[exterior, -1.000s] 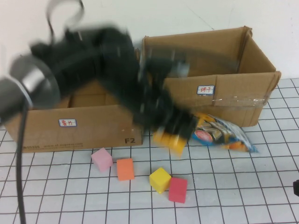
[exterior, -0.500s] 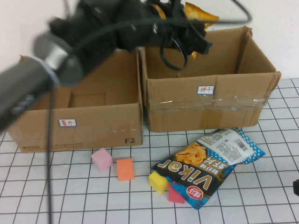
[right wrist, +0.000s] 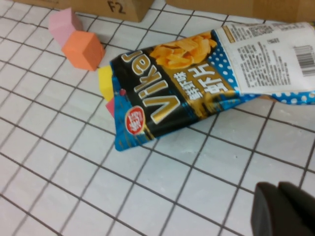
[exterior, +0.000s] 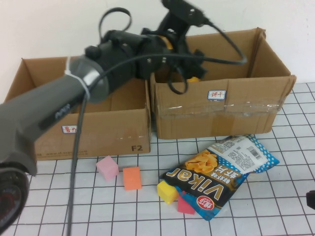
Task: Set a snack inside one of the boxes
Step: Place the biscuit in the biscuit box, then pick up the potato chip, then place the potato chip in the potato chip box
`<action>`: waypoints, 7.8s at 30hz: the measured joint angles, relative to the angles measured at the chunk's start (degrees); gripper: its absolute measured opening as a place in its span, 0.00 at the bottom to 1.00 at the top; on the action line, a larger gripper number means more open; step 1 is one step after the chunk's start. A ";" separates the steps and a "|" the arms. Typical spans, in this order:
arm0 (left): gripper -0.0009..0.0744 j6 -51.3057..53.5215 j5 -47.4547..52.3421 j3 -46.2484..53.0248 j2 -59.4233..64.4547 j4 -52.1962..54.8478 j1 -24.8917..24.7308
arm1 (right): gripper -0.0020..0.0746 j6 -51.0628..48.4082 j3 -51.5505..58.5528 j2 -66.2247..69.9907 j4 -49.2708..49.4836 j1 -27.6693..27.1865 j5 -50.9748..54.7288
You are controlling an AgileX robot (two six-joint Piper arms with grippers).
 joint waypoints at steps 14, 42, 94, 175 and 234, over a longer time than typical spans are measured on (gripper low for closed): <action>0.05 -1.63 15.38 0.00 -10.55 4.45 2.60 | 0.03 0.92 0.00 3.76 16.49 0.00 5.78; 0.01 -3.30 9.73 36.28 -51.20 4.43 2.60 | 0.68 -4.94 -10.85 47.11 36.22 0.00 15.93; 0.01 -5.32 10.78 46.30 -61.84 -2.83 2.60 | 0.14 1.18 -28.02 51.16 36.60 12.67 17.59; 0.01 -15.20 34.54 46.38 -81.91 11.78 2.60 | 0.34 -3.57 -91.04 71.21 26.16 31.87 -0.71; 0.01 -23.26 34.54 46.38 -81.91 10.21 2.60 | 0.03 3.14 -102.49 82.55 -13.89 39.28 -8.46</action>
